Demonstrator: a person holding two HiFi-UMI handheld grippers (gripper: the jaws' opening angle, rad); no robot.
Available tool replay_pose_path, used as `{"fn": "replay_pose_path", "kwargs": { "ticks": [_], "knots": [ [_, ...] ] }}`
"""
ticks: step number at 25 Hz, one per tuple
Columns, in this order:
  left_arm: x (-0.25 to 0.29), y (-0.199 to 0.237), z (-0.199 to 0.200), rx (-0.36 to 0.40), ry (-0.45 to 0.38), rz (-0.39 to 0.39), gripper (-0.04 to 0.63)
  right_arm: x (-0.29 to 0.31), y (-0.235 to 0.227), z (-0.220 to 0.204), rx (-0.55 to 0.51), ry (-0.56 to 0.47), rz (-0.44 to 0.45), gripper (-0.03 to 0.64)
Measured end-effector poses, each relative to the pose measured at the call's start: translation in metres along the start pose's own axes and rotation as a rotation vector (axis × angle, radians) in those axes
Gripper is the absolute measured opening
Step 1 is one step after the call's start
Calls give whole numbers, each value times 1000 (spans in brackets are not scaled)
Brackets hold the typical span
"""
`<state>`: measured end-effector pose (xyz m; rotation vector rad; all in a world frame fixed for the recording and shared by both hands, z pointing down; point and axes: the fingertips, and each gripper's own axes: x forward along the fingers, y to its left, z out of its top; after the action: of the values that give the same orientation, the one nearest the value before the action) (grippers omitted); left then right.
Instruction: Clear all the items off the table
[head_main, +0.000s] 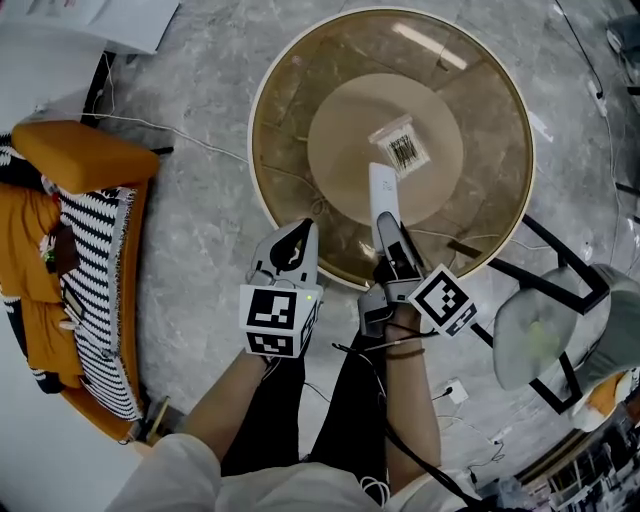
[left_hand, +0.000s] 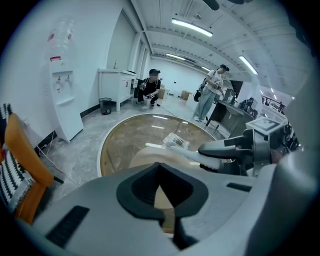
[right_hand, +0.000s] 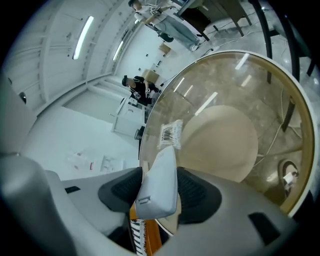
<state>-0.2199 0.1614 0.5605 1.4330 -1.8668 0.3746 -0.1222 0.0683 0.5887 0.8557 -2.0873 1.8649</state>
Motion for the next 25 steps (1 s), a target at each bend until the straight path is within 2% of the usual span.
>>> {"fn": "replay_pose_path", "kwargs": {
  "ticks": [7,11,18,25],
  "knots": [
    [1,-7,13,25,-6,-3,3,-15,6,16,-43,-45,-9,236],
    [4,-24,23,54,-6,-23,3,-32,5,33,-54,-86,-21,236],
    [11,-86,37,126,-8,-107,3,-85,-13,64,-42,-185,-69,236],
    [18,-155,38,211,13,-205,3,-146,-43,84,28,-292,-108,236]
  ]
}}
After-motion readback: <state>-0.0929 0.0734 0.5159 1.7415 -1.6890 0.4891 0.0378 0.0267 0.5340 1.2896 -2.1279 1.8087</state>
